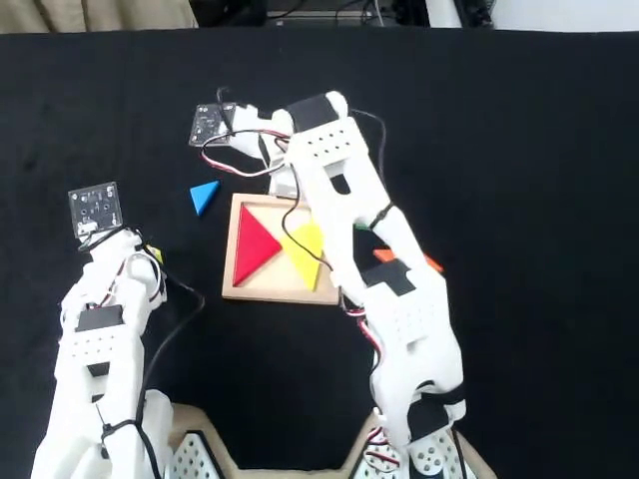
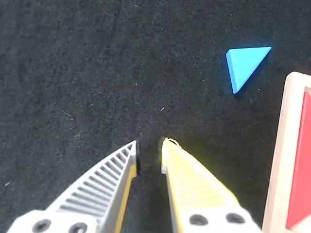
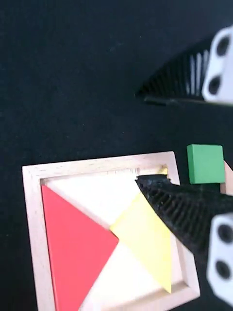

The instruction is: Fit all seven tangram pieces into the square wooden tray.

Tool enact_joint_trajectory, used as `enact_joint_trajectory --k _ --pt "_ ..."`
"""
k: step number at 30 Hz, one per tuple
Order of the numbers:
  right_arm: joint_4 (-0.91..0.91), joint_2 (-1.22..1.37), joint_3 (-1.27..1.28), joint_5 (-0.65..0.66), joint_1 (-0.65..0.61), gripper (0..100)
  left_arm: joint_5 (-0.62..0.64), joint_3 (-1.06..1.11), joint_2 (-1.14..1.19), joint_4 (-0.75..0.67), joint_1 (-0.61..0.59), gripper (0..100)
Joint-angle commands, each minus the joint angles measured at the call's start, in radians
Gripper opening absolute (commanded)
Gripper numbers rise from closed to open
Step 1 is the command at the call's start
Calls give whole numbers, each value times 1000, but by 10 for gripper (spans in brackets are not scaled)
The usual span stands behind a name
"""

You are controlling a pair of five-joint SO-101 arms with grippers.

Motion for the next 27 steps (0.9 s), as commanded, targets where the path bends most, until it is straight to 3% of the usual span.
enact_joint_trajectory --k 1,4,13,16,22,27 --pt "130 -22 -53 -11 -15 240 12 -5 -18 -20 15 98" --pt "244 -19 -35 -14 -6 240 11 -5 -18 -20 15 98" --pt "29 -274 394 -51 3 34 5 -4 -15 -20 41 98" --pt "-74 -377 585 32 14 81 5 -4 -15 -20 42 98" --pt "-158 -414 791 144 26 306 5 -4 -14 -20 44 98" --pt "-173 -407 806 304 31 302 5 -4 -12 -20 44 98"
